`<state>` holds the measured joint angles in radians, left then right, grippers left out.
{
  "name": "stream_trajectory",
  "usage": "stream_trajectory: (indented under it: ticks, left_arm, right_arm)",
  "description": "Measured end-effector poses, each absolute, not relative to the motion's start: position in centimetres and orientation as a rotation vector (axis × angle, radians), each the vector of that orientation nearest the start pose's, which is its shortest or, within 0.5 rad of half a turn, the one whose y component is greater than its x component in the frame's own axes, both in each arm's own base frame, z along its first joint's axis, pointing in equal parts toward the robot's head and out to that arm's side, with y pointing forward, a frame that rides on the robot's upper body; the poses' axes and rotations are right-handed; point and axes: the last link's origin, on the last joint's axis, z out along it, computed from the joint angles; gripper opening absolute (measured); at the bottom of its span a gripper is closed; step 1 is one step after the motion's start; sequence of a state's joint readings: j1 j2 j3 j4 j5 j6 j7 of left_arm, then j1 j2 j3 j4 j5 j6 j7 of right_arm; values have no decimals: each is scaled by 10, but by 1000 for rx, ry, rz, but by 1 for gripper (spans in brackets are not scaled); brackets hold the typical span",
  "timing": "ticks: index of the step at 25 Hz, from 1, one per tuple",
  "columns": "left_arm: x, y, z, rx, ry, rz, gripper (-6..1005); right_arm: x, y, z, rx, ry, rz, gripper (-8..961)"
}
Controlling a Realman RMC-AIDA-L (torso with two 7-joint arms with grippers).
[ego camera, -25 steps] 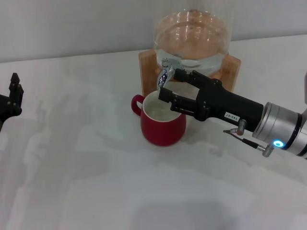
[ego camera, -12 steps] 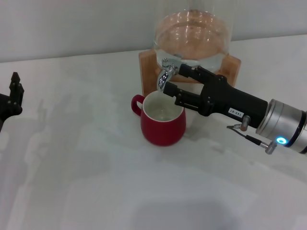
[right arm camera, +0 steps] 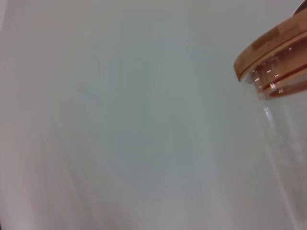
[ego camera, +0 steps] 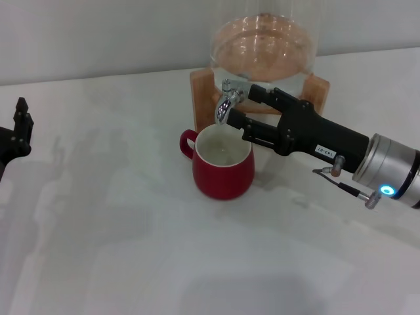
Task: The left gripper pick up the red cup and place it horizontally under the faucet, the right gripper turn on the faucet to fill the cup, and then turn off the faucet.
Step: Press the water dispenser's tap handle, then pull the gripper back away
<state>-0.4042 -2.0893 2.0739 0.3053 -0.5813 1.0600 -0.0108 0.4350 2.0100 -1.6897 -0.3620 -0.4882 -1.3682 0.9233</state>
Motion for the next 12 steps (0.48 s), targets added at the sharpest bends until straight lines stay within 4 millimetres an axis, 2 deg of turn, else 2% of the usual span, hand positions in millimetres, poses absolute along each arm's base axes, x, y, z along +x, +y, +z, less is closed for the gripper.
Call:
stream_trajectory:
  ticks: [12]
  left_arm:
    - [-303,342,-28,-1669,-435,-648,491]
  right_arm:
    - [244,318,-25,-2261,570,1277,868]
